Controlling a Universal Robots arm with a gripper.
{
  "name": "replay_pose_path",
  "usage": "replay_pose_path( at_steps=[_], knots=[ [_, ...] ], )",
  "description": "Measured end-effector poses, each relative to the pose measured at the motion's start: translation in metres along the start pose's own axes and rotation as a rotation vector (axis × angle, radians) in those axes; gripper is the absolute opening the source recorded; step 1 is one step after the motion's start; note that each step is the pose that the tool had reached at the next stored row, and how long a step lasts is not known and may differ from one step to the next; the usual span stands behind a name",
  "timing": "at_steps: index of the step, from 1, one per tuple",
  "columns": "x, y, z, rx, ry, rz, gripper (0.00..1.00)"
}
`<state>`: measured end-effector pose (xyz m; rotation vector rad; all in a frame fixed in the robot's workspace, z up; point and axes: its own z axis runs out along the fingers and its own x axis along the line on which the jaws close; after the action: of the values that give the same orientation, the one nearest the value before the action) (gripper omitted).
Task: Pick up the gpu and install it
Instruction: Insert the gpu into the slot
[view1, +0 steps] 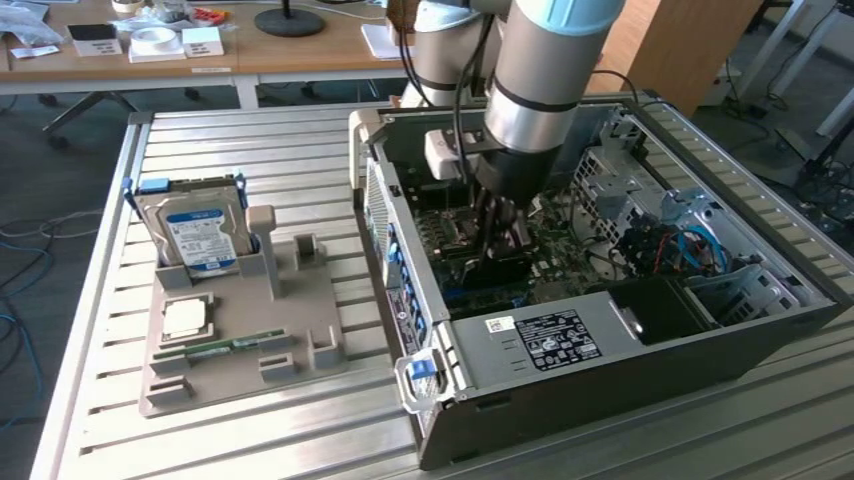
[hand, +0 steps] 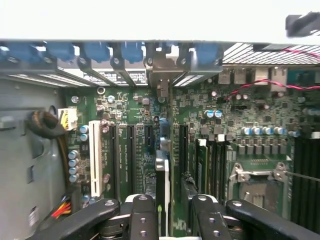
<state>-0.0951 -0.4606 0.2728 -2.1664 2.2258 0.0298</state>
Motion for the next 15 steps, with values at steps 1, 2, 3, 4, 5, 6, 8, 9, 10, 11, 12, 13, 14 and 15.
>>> replay_pose_path(
  at_steps=[1, 2, 3, 4, 5, 6, 8, 9, 10, 11, 12, 13, 14, 15],
  knots=[
    [0.0, -0.0001, -0.0031, 0.0001, 0.0001, 0.0, 0.34],
    [0.0, -0.0001, -0.0067, 0.0, 0.0003, 0.0, 0.34],
    [0.0, -0.0002, -0.0112, 0.0, 0.0004, 0.0, 0.34],
    [-0.001, -0.0002, -0.0155, 0.0001, 0.0003, 0.0, 0.34],
    [-0.001, -0.0002, -0.0198, 0.0001, 0.0003, 0.0, 0.34],
    [-0.001, -0.0003, -0.0243, 0.0001, 0.0003, 0.0, 0.34],
    [-0.001, -0.0004, -0.033, 0.0002, 0.0005, 0.0, 0.34],
    [-0.001, -0.0004, -0.037, 0.0004, 0.0003, 0.0, 0.34],
    [-0.002, -0.0005, -0.0408, 0.0005, 0.0004, 0.0, 0.34],
    [-0.002, -0.0005, -0.0444, 0.0008, 0.0004, 0.0, 0.34],
    [-0.002, -0.0006, -0.0473, 0.0011, 0.0004, 0.0, 0.34],
    [-0.002, -0.0006, -0.0499, 0.0015, 0.0004, 0.0, 0.34],
    [-0.002, -0.0006, -0.0524, 0.0018, 0.0004, 0.0, 0.34],
    [-0.002, -0.0006, -0.0547, 0.002, 0.0002, 0.0, 0.34]
  ],
)
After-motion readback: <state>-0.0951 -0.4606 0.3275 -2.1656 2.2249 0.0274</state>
